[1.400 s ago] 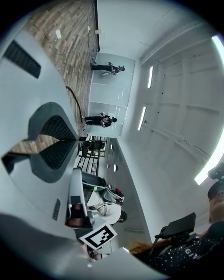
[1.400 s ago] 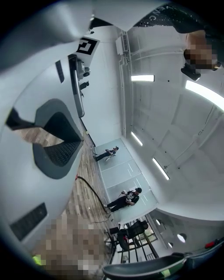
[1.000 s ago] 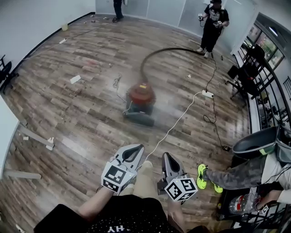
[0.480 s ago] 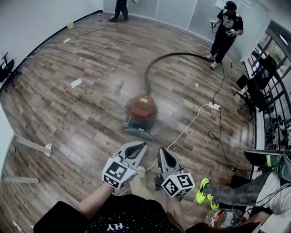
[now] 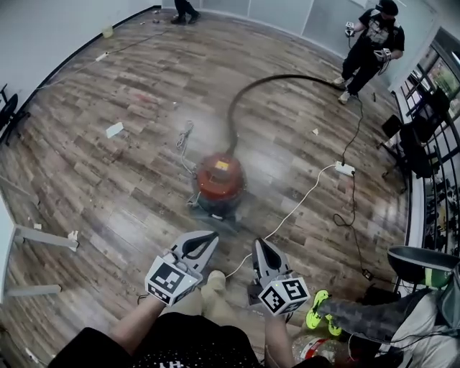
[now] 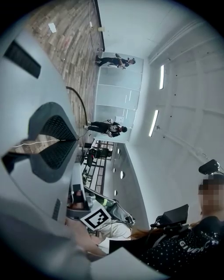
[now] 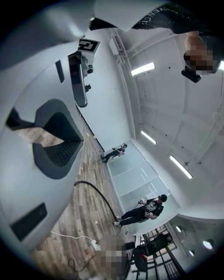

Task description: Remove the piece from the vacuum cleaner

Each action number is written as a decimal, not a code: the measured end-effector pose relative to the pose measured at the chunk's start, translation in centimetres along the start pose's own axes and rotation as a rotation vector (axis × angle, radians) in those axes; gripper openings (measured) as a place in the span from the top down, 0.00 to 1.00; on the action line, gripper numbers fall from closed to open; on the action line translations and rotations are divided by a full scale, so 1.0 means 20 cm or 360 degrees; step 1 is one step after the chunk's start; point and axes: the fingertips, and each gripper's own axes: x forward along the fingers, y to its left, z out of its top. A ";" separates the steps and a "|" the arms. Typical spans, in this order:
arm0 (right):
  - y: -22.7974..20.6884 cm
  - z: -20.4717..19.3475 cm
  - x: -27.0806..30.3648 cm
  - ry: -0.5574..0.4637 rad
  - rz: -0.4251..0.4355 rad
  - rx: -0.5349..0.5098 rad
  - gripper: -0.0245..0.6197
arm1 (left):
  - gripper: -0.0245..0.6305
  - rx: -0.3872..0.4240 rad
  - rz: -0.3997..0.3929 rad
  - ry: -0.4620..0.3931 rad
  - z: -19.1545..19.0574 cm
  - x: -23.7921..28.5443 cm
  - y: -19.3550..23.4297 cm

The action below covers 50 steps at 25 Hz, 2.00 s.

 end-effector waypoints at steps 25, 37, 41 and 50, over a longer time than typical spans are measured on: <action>-0.93 -1.49 0.69 -0.0214 0.0067 -0.0325 0.95 | 0.95 -0.0080 -0.0021 -0.0089 -1.87 0.49 0.80; -1.14 -1.95 0.78 -0.0153 0.0010 -0.0426 0.60 | 0.59 0.0052 0.0143 -0.0247 -2.33 0.47 1.13; -1.24 -2.05 0.83 -0.0008 -0.0196 -0.0567 0.60 | 0.59 0.0227 0.0196 -0.0072 -2.45 0.52 1.23; -1.07 -2.09 0.82 0.0099 -0.0042 -0.0703 0.91 | 0.91 0.0193 0.0150 0.0049 -2.50 0.51 1.17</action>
